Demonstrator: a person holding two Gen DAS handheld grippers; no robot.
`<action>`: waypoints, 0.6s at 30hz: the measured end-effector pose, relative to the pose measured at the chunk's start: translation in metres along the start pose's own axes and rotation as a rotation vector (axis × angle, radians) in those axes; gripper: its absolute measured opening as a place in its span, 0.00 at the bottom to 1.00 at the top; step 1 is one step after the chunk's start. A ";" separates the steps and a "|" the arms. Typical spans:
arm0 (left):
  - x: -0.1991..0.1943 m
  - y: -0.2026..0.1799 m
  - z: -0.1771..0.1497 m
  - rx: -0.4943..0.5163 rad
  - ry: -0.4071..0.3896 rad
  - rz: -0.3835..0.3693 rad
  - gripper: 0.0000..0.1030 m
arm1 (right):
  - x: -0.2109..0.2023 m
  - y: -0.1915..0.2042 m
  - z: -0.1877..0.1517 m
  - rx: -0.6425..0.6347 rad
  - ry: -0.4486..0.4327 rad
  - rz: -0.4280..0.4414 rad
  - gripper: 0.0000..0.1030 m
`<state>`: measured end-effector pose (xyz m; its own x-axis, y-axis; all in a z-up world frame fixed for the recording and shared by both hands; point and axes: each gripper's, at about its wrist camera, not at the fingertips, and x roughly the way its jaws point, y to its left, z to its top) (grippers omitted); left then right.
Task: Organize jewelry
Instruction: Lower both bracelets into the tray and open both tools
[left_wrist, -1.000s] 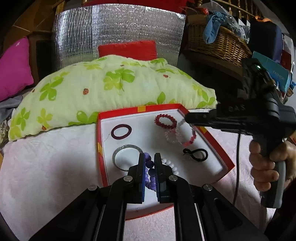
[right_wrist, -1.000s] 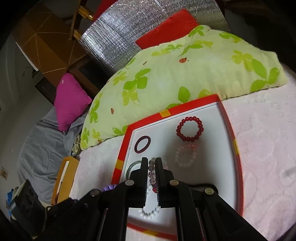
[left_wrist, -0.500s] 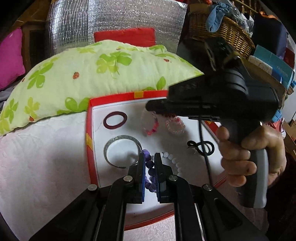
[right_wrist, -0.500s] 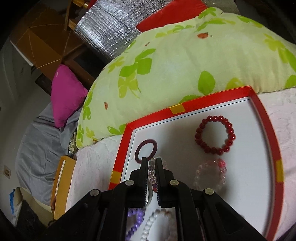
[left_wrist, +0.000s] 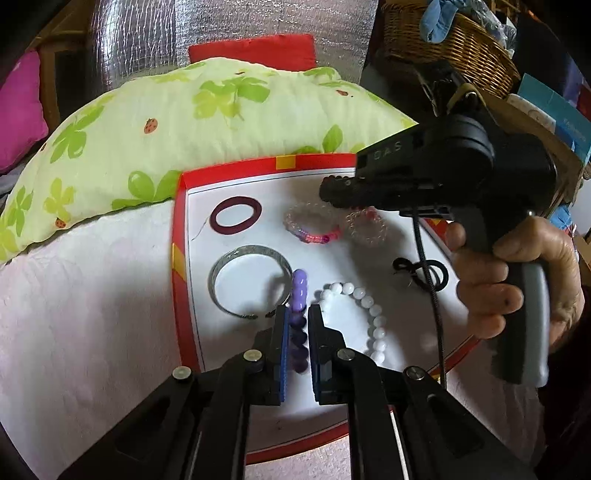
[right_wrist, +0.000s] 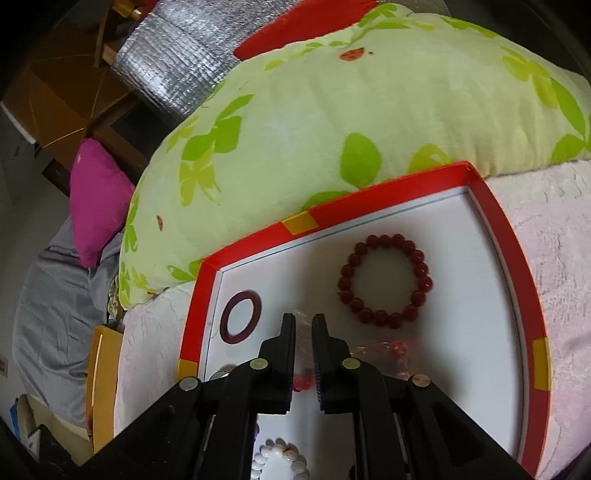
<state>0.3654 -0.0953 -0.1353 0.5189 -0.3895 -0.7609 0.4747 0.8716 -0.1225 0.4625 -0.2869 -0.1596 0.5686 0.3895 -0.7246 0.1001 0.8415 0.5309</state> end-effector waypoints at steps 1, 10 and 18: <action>0.000 0.001 0.000 -0.001 0.003 0.003 0.10 | 0.000 0.000 0.000 0.004 0.007 0.005 0.12; -0.006 0.004 -0.003 -0.006 0.004 0.022 0.29 | -0.007 0.006 -0.004 -0.015 0.004 0.001 0.12; -0.023 0.005 -0.001 -0.012 -0.033 0.043 0.41 | -0.036 0.011 -0.012 -0.061 0.003 -0.016 0.12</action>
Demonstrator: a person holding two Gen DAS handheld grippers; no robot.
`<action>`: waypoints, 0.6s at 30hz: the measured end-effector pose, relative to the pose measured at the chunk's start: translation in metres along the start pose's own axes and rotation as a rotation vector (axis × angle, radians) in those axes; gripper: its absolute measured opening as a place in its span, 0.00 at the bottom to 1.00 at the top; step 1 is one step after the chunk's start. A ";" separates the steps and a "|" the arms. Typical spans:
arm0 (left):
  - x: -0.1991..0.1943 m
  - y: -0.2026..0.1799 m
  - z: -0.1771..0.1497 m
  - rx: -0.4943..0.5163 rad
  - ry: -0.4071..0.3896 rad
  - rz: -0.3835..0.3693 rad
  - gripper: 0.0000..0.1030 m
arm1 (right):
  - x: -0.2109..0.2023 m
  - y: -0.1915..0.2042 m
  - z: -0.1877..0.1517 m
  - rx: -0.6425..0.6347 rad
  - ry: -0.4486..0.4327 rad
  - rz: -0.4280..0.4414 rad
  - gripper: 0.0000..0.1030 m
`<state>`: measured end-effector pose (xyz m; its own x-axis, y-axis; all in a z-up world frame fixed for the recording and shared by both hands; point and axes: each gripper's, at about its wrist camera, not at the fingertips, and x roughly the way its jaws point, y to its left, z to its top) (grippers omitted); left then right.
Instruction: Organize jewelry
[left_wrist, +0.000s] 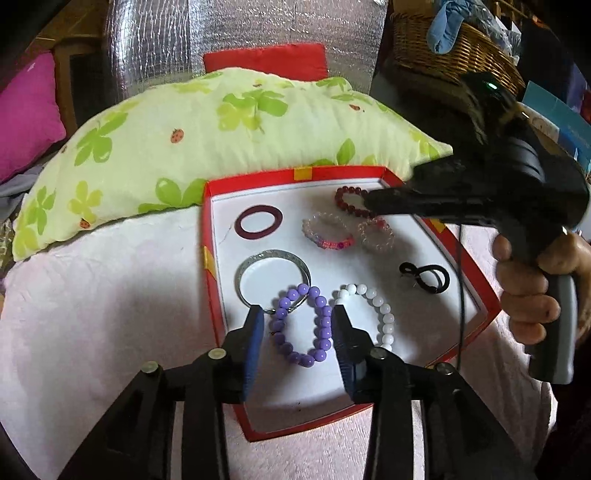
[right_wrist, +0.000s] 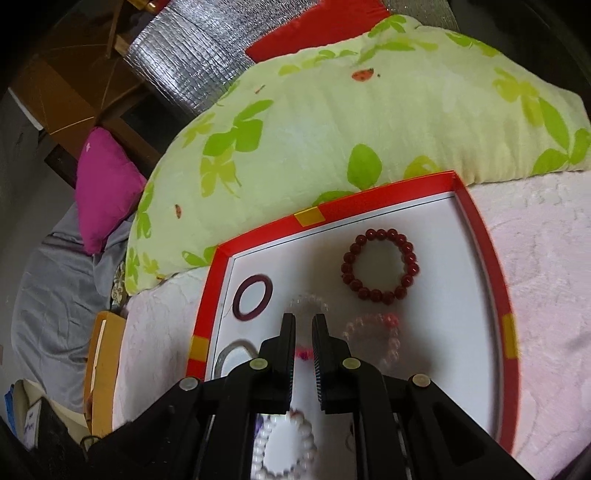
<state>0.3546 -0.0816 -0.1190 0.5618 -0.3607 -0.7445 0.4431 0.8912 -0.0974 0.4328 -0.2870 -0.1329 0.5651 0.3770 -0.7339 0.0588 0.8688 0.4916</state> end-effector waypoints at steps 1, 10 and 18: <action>-0.003 -0.001 0.000 0.001 -0.004 0.006 0.45 | -0.004 -0.001 -0.002 -0.006 0.000 -0.002 0.12; -0.040 -0.009 -0.008 -0.001 -0.046 0.110 0.70 | -0.063 -0.007 -0.042 -0.045 -0.048 -0.082 0.43; -0.088 -0.017 -0.024 0.014 -0.121 0.230 0.77 | -0.125 0.006 -0.092 -0.110 -0.145 -0.108 0.50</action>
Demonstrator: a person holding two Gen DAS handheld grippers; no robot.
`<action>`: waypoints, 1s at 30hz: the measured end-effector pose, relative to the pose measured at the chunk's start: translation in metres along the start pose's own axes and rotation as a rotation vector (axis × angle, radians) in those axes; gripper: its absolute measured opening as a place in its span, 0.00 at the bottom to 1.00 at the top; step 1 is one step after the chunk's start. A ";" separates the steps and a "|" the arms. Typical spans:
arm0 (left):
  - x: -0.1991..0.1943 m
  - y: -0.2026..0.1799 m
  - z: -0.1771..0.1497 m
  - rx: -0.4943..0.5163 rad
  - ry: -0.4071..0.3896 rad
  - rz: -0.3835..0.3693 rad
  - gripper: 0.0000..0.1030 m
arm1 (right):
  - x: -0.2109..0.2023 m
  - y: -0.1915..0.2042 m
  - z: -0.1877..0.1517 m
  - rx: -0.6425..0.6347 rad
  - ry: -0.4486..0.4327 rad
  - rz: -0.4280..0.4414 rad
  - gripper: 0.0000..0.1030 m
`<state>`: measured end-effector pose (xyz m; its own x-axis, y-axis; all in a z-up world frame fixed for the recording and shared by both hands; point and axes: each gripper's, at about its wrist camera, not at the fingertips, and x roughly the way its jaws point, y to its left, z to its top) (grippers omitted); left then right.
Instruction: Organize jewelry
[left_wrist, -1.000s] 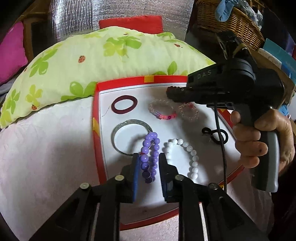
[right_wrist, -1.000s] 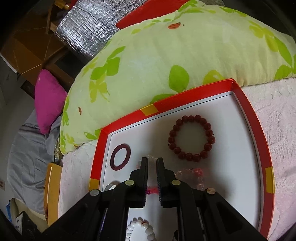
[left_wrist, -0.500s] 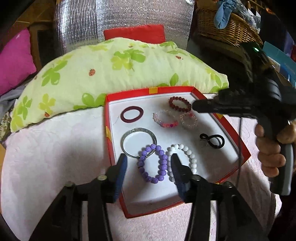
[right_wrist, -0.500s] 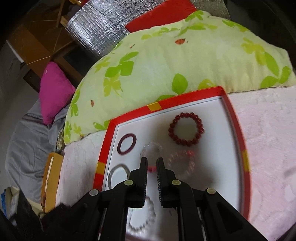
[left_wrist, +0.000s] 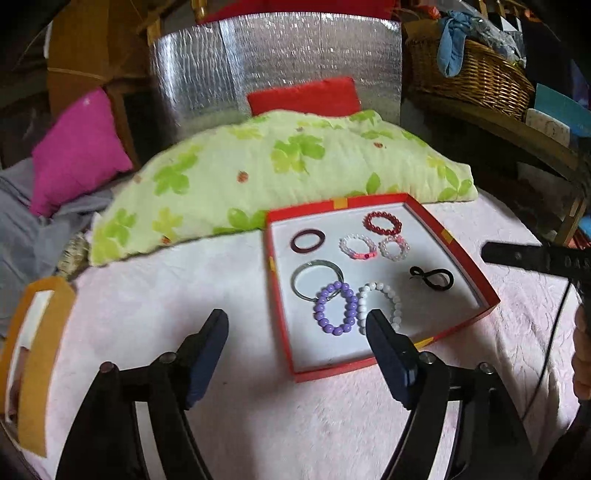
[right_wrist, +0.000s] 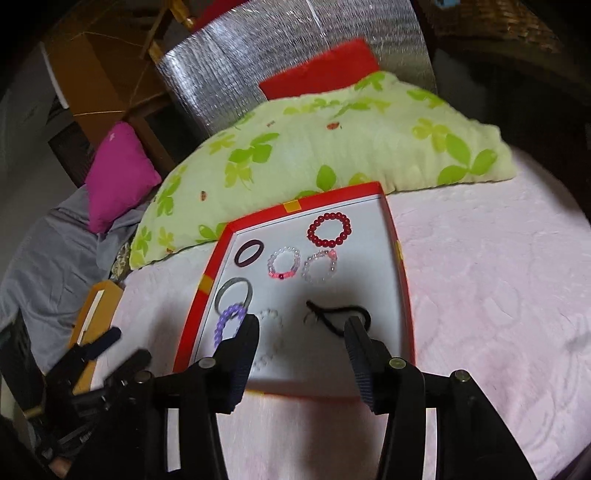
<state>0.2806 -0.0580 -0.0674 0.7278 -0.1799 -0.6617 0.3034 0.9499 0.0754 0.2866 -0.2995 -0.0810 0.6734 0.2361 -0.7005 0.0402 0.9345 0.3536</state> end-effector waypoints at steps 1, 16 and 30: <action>-0.008 -0.002 -0.001 0.009 -0.017 0.017 0.79 | -0.004 0.002 -0.004 -0.006 -0.007 -0.003 0.51; -0.106 -0.029 -0.020 0.058 -0.129 0.101 0.85 | -0.086 0.016 -0.074 -0.043 -0.102 -0.053 0.53; -0.151 -0.033 -0.034 0.024 -0.134 0.134 0.86 | -0.154 0.037 -0.105 -0.096 -0.163 -0.124 0.56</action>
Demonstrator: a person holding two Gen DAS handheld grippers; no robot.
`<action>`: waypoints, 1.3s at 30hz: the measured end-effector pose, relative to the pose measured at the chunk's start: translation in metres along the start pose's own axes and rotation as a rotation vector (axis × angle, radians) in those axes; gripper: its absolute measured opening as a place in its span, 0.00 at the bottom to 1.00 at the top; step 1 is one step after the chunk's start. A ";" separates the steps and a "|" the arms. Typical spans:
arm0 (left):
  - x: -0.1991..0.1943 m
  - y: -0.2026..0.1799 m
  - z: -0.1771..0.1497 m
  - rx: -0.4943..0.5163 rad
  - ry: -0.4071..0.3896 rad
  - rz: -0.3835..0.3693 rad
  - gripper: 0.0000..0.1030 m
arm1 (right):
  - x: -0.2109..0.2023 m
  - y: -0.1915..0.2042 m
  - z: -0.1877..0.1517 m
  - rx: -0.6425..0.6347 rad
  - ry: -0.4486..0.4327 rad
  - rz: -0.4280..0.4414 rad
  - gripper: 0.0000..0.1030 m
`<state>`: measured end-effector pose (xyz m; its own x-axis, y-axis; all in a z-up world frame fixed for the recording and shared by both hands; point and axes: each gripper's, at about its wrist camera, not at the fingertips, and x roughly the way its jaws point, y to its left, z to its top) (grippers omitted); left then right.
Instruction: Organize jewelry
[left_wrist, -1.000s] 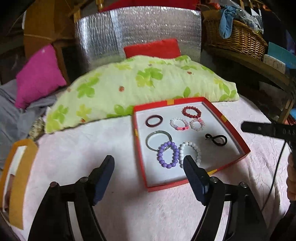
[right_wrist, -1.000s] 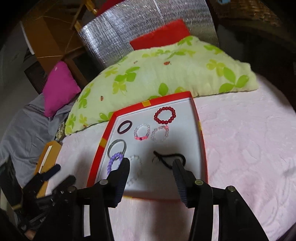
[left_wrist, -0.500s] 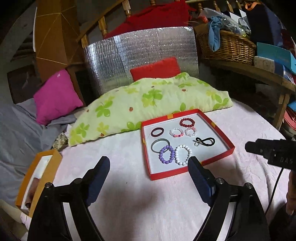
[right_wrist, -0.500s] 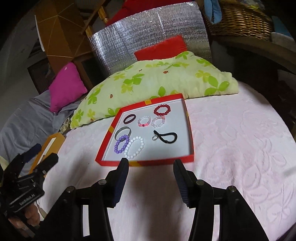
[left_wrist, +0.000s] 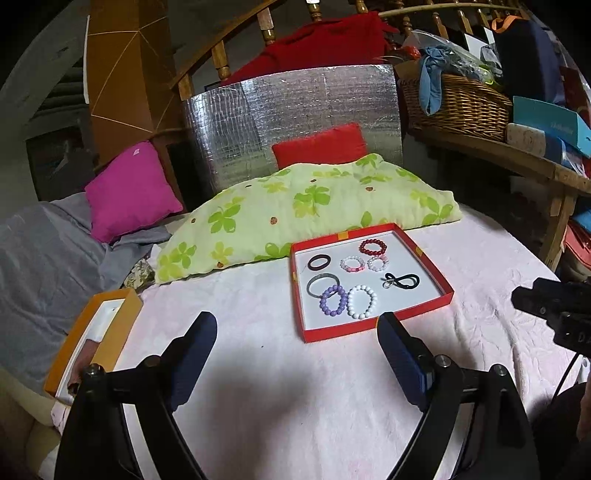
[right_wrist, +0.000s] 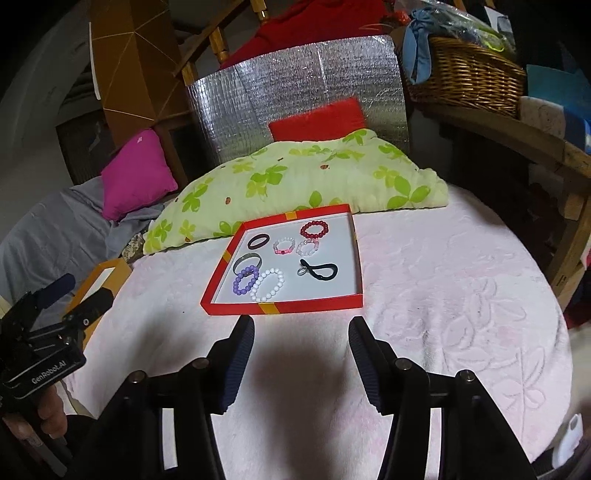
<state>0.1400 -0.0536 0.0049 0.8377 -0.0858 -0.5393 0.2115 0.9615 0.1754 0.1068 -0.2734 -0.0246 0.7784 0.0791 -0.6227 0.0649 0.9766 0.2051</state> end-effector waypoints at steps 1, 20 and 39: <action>-0.003 0.001 0.000 -0.003 0.001 0.005 0.86 | -0.002 0.001 0.000 -0.003 -0.001 -0.005 0.56; -0.048 0.017 -0.003 -0.065 -0.020 0.077 0.92 | -0.049 0.046 -0.004 -0.064 -0.014 -0.083 0.60; -0.042 0.019 -0.013 -0.078 -0.052 0.029 0.92 | -0.019 0.054 -0.010 -0.093 0.027 -0.127 0.61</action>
